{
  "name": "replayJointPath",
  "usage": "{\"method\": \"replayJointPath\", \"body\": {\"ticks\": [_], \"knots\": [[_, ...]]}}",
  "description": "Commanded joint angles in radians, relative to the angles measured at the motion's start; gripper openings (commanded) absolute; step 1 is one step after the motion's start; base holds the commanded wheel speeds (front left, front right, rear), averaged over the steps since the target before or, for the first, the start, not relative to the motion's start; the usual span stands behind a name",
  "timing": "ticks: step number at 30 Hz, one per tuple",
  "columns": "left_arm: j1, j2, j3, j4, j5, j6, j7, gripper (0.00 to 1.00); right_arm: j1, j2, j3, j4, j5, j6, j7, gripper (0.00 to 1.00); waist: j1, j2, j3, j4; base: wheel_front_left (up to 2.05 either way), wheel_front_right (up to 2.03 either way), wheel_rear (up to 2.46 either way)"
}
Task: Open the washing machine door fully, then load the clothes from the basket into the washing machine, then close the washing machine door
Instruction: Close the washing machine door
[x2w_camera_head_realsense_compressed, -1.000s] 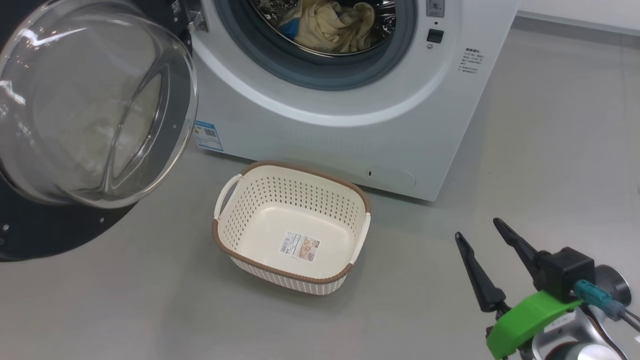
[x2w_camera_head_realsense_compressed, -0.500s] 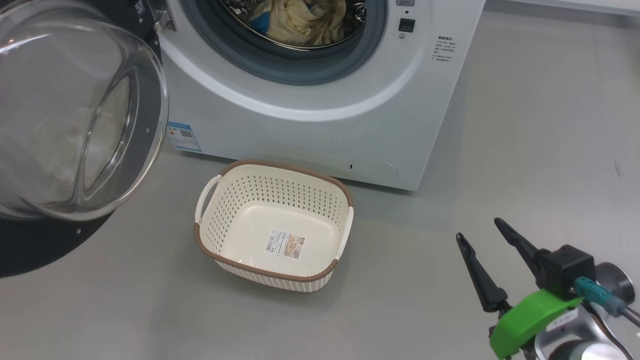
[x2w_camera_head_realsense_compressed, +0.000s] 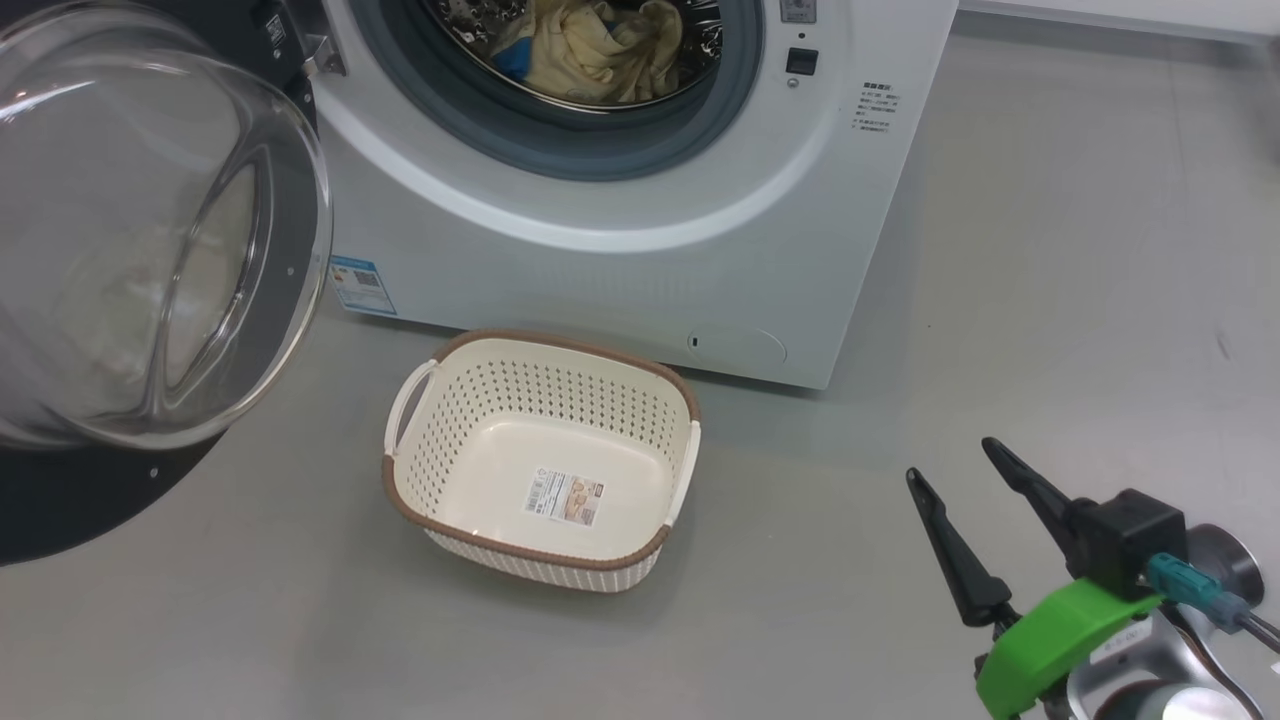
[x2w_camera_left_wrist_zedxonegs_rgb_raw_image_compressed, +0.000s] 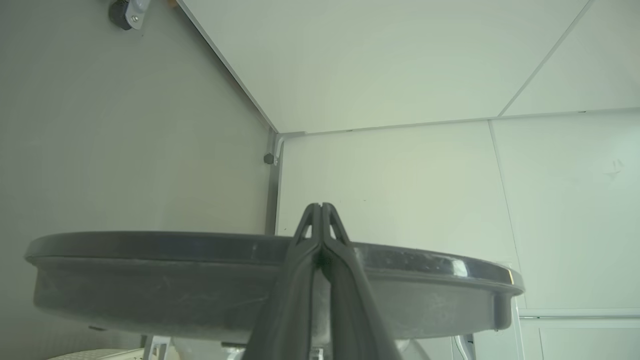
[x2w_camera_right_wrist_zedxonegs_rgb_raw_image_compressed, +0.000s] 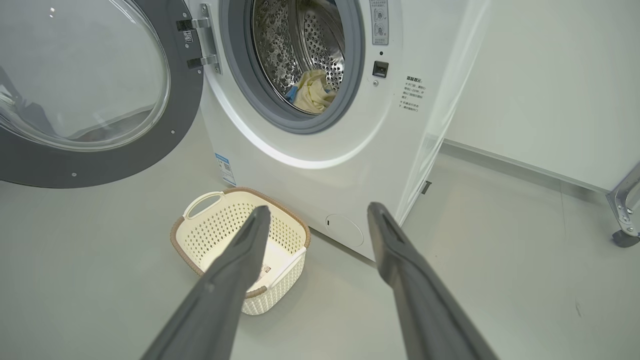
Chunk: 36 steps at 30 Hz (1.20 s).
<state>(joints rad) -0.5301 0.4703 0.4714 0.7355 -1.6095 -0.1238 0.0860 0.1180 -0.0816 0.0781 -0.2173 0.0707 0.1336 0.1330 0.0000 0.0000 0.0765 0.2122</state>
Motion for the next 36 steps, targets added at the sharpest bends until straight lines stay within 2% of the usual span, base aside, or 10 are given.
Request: {"method": "replayJointPath", "body": {"ticks": [1,7,14,27,36], "knots": [[-0.043,0.067,0.01,-0.021,0.015,-0.007,0.015,0.0,-0.026,-0.018,0.022,-0.042,0.006,-0.003,0.006,1.0,0.0,0.0,0.0,-0.002,0.0,0.0,0.0],[-0.05,0.059,-0.003,-0.011,-0.004,-0.007,0.083,0.0,-0.029,-0.018,0.016,-0.047,0.006,-0.003,0.009,1.0,0.0,0.0,0.007,-0.003,0.0,0.0,0.0],[-0.04,0.04,0.001,-0.059,-0.039,-0.007,0.166,0.0,-0.031,-0.016,0.014,-0.051,0.005,-0.003,0.012,1.0,0.0,0.0,0.013,0.009,0.0,0.0,0.0],[0.027,-0.056,0.057,-0.218,-0.126,-0.007,0.336,0.0,-0.035,-0.013,0.013,-0.046,0.007,-0.003,0.016,1.0,0.0,0.0,0.007,0.035,0.0,0.0,0.0],[0.07,-0.13,0.055,-0.336,-0.125,-0.007,0.44,0.0,-0.041,-0.002,0.016,-0.045,0.012,-0.003,0.013,1.0,0.0,0.0,0.018,0.05,0.0,0.0,0.0]]}}
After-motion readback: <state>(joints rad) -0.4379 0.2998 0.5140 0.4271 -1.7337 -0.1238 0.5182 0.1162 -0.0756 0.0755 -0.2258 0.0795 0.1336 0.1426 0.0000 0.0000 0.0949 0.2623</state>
